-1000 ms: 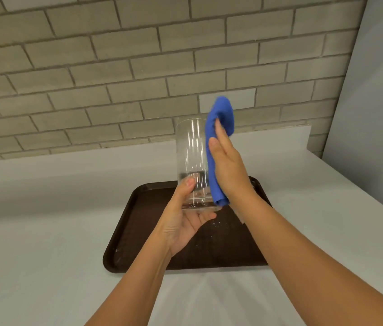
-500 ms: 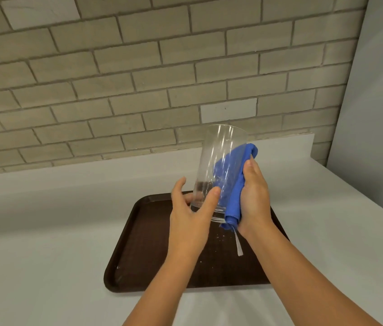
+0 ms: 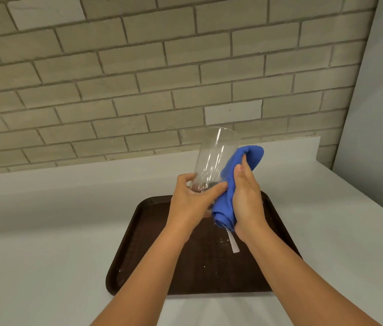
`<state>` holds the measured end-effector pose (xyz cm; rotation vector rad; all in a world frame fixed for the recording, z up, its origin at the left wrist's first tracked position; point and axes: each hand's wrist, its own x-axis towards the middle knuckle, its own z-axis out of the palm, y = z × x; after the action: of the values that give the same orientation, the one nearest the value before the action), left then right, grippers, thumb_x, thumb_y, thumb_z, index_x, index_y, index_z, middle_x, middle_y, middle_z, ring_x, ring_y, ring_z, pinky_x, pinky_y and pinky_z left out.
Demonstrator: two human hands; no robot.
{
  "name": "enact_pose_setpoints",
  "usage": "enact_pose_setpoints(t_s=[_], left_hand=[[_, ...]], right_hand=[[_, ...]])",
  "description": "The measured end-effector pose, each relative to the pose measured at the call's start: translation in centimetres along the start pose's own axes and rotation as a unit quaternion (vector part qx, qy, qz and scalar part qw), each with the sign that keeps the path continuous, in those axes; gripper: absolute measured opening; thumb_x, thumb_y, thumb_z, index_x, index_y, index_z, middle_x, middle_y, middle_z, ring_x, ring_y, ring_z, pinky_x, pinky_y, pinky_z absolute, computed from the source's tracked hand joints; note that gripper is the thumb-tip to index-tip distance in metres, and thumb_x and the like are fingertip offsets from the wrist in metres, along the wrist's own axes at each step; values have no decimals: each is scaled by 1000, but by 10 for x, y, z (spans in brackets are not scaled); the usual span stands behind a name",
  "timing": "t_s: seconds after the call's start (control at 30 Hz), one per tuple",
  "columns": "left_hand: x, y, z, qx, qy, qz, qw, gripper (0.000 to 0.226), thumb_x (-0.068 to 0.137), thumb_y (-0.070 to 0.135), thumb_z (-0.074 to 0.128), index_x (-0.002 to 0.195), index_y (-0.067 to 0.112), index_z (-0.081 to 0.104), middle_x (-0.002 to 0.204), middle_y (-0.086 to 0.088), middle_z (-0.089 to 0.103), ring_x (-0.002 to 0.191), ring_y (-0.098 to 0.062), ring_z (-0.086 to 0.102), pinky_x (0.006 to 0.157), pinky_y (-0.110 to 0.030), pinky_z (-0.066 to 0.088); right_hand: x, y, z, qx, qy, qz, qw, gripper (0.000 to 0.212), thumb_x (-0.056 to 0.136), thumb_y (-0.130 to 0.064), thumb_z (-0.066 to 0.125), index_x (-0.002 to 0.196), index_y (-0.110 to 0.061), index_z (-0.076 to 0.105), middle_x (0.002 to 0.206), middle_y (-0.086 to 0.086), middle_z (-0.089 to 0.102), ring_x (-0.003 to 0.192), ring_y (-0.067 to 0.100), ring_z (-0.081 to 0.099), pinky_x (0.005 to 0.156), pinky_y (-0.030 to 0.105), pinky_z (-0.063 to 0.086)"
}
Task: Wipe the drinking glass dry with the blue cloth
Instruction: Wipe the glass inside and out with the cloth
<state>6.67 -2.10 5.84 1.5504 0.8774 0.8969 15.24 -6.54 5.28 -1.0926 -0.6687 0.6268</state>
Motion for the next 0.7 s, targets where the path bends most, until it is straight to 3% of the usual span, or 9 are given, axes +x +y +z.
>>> enact_pose_setpoints(t_s=[0.07,0.13,0.17,0.2,0.27,0.37,0.47,0.6,0.7], left_hand=[[6,-3,-3,-138,-42,-63,988,69,65,42,76,122,12,51,105,-6,65,84,-17,67,57,-25,54],[9,-6,-9,-254,-80,-76,961,51,69,42,69,107,9,62,88,-5,67,72,-14,67,56,-26,53],[10,-8,-11,-294,-104,-74,947,42,72,41,64,102,11,64,83,-4,67,70,-14,67,58,-26,54],[10,-8,-12,-328,-121,-78,934,40,75,40,60,103,12,65,84,-5,68,72,-14,68,61,-27,56],[11,-11,-14,-379,-142,-81,911,45,76,41,59,111,13,65,98,-7,70,86,-17,68,75,-31,57],[11,-10,-13,-402,-160,-77,898,51,75,42,60,118,13,63,117,-14,67,108,-28,63,96,-46,48],[16,-12,-15,-407,-151,-68,898,46,73,40,59,106,8,65,95,-14,73,83,-25,72,73,-40,59],[18,-18,-18,-400,-137,-76,903,50,73,41,61,108,6,60,86,-12,74,74,-22,72,65,-36,60],[19,-25,-20,-389,-136,-77,908,54,70,44,62,108,5,60,86,-12,73,75,-22,72,65,-35,60]], right_hand=[[-9,5,2,-41,-33,-37,998,42,95,-32,33,136,-40,29,143,-2,40,126,14,44,106,29,38],[-20,11,6,-93,-85,-96,987,39,96,-27,32,125,-51,28,151,-10,27,127,-13,30,101,3,29],[-23,12,8,-122,-110,-130,978,39,96,-25,32,120,-55,27,153,-13,20,125,-22,24,98,-3,24],[-24,13,11,-150,-127,-165,967,40,96,-25,32,118,-57,25,154,-14,15,128,-21,19,101,-3,21],[-13,10,16,-208,-141,-229,940,38,94,-30,31,124,-52,22,153,-15,8,140,-5,10,114,15,17],[16,-6,24,-274,-132,-275,912,43,92,-32,31,134,-36,27,155,-8,5,145,10,1,117,28,9],[37,-21,31,-226,-124,-200,945,43,95,-26,34,138,-28,30,157,-3,7,142,8,10,111,19,12],[42,-15,32,-160,-113,-98,976,44,96,-27,33,139,-31,28,153,-3,24,137,12,28,116,37,23],[39,-7,29,-107,-94,-32,989,42,96,-30,30,139,-31,30,129,-2,47,102,11,53,93,27,43]])
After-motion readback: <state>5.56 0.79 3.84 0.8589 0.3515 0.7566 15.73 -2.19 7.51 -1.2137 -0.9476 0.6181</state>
